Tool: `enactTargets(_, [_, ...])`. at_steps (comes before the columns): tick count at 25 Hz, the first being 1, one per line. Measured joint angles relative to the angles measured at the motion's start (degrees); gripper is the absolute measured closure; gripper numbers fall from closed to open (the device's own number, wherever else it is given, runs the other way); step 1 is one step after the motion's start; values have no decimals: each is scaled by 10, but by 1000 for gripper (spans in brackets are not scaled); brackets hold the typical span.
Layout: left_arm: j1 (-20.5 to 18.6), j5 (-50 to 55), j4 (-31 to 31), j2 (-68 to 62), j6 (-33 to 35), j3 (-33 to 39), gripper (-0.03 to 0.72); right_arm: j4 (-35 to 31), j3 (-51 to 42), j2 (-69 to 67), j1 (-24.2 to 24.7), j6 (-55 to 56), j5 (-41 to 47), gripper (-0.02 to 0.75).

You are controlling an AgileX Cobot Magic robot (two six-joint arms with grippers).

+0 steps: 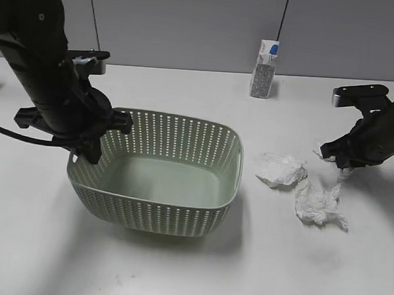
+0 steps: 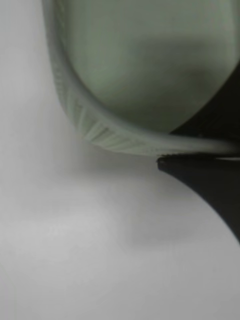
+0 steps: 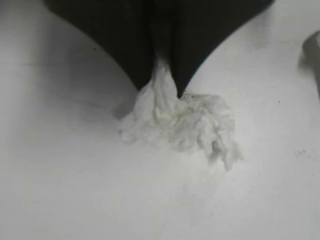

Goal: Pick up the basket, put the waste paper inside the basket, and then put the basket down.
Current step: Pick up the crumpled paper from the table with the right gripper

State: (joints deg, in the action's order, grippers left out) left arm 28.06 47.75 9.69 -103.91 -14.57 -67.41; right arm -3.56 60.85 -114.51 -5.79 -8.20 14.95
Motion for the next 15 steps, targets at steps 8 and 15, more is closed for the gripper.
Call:
enactTargets(8, [0, -3, -24, 0, 0, 0, 685, -19, 0, 88, -11, -3, 3, 718])
enactTargets(15, [0, -24, -37, 0, 0, 0, 685, -29, 0, 234, -154, -17, 5, 718])
